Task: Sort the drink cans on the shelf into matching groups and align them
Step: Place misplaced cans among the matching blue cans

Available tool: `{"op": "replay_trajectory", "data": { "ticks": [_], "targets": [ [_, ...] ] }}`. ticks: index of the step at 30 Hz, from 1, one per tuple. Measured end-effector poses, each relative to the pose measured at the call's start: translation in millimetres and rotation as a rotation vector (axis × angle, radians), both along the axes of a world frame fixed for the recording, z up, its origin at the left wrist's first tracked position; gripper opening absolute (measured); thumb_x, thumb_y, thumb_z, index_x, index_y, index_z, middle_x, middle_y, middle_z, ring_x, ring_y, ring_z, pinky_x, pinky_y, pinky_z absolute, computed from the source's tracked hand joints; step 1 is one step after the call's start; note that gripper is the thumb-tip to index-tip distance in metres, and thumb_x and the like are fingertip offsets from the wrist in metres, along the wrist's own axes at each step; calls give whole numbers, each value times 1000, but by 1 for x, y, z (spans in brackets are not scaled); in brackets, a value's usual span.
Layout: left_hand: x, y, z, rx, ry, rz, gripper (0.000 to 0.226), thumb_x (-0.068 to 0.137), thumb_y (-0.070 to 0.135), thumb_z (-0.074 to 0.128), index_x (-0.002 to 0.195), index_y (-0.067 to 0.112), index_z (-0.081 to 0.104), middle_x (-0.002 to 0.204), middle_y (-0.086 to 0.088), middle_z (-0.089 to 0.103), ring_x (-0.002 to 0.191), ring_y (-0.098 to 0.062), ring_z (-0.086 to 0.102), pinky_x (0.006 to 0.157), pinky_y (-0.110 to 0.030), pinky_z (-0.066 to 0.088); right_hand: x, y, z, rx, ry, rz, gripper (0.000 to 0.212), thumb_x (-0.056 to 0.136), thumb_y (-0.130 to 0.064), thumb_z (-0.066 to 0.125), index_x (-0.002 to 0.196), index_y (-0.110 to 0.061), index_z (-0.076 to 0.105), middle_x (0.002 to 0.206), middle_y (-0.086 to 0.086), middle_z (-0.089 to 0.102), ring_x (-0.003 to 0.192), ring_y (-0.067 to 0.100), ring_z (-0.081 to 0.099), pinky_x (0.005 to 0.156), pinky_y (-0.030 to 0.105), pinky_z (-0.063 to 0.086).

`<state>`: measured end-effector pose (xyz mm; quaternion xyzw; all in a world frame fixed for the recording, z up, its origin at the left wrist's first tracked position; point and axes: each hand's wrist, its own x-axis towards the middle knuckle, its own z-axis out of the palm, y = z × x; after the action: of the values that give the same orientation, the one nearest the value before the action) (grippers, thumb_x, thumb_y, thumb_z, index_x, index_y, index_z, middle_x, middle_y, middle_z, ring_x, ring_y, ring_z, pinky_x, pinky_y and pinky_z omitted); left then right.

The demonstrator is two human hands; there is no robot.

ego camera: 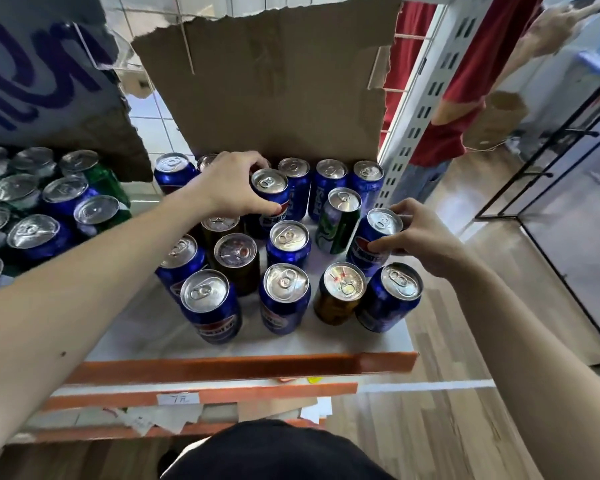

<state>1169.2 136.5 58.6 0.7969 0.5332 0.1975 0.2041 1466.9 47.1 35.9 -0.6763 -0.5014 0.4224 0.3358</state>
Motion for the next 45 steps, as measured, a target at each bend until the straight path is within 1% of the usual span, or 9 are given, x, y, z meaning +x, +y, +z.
{"op": "replay_trajectory", "data": {
  "ticks": [3,10,17,23,25,31,36,41,45],
  "targets": [
    [1,0,-1,-6,9,-20,64,63,38,90,118,15,66,109,1,67,103,-15,59,88,-25,43,1,0,-4,-20,14,9,56,60,9,85,100,-10,51,97,14,72,95,33,69,82,52,56],
    [-1,1,-14,10,106,-111,64,65,42,89,118,13,67,117,-6,66,113,-23,57,91,-28,39,-1,-4,-6,-56,39,99,63,66,2,86,113,-8,45,109,10,65,100,21,67,82,37,59],
    [-5,4,-9,-89,154,-71,69,77,51,77,133,15,57,135,-3,58,124,-21,51,99,-31,39,4,-9,-5,-120,8,136,84,57,-48,81,129,-21,46,128,4,58,112,19,61,97,45,52],
    [9,-34,5,118,41,-134,63,83,48,71,134,14,55,135,-4,53,125,-20,50,108,-37,40,0,-2,21,71,-158,157,81,67,-58,74,133,-20,48,129,-1,60,114,17,60,94,35,52],
    [26,-56,14,153,43,-288,58,80,53,66,125,17,61,124,0,59,113,-18,56,98,-41,47,-6,6,28,132,-255,172,78,71,-58,74,134,-19,49,129,-3,59,114,16,59,96,35,51],
    [76,-100,9,166,473,-465,51,84,62,56,110,18,64,111,1,64,103,-23,61,83,-41,53,-36,39,31,37,-633,217,81,74,-59,76,133,-12,50,124,6,60,108,22,57,84,32,47],
    [96,-114,-2,143,663,-481,43,84,56,59,101,17,65,104,-4,68,102,-25,62,106,-40,37,-54,45,19,-34,-786,260,61,68,-58,81,98,-13,53,94,4,60,81,20,55,58,32,40],
    [100,-116,-14,137,693,-468,46,82,49,66,112,15,61,106,-4,66,105,-24,61,113,-39,27,-54,44,15,0,-768,263,60,74,-46,82,113,-12,50,106,6,60,93,25,55,73,36,47],
    [98,-113,-20,143,675,-481,64,80,51,70,130,14,51,118,-6,64,111,-26,59,100,-35,35,-55,38,19,52,-800,359,71,77,-42,80,133,-15,46,123,7,61,109,26,57,91,43,50]
  ]
}}
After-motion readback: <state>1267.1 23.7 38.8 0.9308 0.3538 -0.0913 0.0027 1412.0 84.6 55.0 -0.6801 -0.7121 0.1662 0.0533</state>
